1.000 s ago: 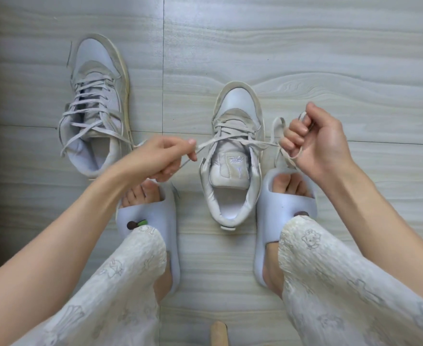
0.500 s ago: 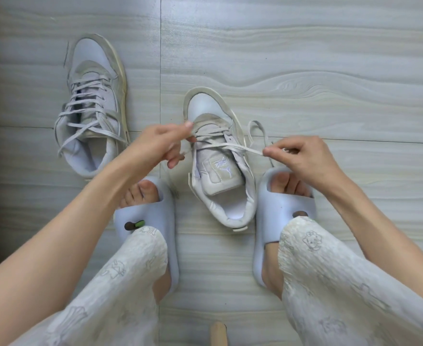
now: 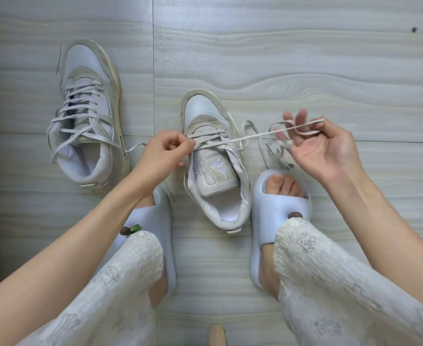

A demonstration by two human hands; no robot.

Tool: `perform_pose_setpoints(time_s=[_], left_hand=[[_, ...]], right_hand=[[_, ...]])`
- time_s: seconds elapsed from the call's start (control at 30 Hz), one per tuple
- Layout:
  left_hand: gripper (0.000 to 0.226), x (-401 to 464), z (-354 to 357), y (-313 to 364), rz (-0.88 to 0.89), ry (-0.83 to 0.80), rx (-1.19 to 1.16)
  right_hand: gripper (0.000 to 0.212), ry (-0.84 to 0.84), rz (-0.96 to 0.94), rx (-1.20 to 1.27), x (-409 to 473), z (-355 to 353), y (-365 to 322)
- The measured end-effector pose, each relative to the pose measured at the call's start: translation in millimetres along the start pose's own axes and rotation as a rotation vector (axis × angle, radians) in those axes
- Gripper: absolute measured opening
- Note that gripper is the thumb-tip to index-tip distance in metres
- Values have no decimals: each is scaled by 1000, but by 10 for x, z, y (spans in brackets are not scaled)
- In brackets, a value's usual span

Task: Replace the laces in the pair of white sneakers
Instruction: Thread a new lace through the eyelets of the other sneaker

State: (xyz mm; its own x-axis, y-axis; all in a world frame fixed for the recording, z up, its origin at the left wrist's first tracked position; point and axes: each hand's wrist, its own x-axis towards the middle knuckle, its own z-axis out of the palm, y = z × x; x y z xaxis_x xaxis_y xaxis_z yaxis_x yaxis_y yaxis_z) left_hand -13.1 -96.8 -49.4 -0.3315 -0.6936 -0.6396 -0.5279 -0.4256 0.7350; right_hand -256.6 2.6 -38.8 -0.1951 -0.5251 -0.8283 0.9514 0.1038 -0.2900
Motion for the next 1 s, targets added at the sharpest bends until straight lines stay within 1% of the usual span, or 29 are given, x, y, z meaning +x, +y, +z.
perform_pose_setpoints(time_s=[0.03,0.07,0.1,0.13,0.17,0.2,0.23,0.27,0.3,0.33,0.37,0.43,0.47,0.57,0.6,0.63,0.73,0.77,0.8,0.83,0.87,0.93,0.97,1.0], left_hand=[[20,-16,7,-5,19,-28,32],[23,-34,19,-14,31,-63,61],[29,-51,28,-31,32,-97,92],[36,-68,36,-50,23,-114,113],[40,-80,36,-66,10,-111,120],[40,-87,35,-81,4,-92,120],[38,-89,31,-91,7,-58,132],[35,-86,25,-97,20,-15,163],[33,-82,16,-98,40,30,202],[31,-74,6,-92,62,78,237],[29,-60,-7,-78,83,125,261],[22,-9,-35,-33,132,206,294],[21,25,-47,-8,160,237,316],[20,134,-74,60,227,287,373],[20,165,-83,73,242,295,395],[19,192,-96,80,260,301,420],[19,267,-171,68,369,290,497],[23,287,-190,65,406,260,521],[28,298,-201,60,432,221,540],[32,299,-202,60,454,183,558],[35,290,-193,60,474,157,576],[38,235,-157,48,500,132,601],[39,203,-141,35,496,125,598],[39,177,-129,23,485,121,586]], right_hand=[[55,4,17,26,-16,16,26],[53,30,31,-43,-21,43,41],[50,60,15,-223,-25,66,47],[45,71,-52,-508,-17,65,58],[38,62,-161,-847,-13,51,78],[28,23,-285,-1196,-18,41,111],[16,-37,-390,-1471,-21,45,152],[8,-97,-442,-1665,-28,65,191],[8,-141,-443,-1800,-48,89,218],[8,-169,-407,-1874,-67,112,224],[11,-173,-342,-1877,-82,126,220],[26,-163,-203,-1800,-118,163,198],[32,-154,-175,-1816,-119,172,194],[40,-117,-239,-2009,-111,217,203],[40,-129,-224,-2032,-104,229,194],[40,-159,-146,-2020,-106,243,173],[35,-317,269,-1929,-141,256,117],[34,-370,327,-1962,-150,269,102],[33,-393,315,-2017,-143,290,95],[32,-381,232,-2064,-113,314,96],[33,-336,91,-2091,-60,344,101],[30,-223,-256,-2115,48,428,140],[28,-198,-405,-2116,97,477,176],[27,-196,-503,-2084,153,523,218]])
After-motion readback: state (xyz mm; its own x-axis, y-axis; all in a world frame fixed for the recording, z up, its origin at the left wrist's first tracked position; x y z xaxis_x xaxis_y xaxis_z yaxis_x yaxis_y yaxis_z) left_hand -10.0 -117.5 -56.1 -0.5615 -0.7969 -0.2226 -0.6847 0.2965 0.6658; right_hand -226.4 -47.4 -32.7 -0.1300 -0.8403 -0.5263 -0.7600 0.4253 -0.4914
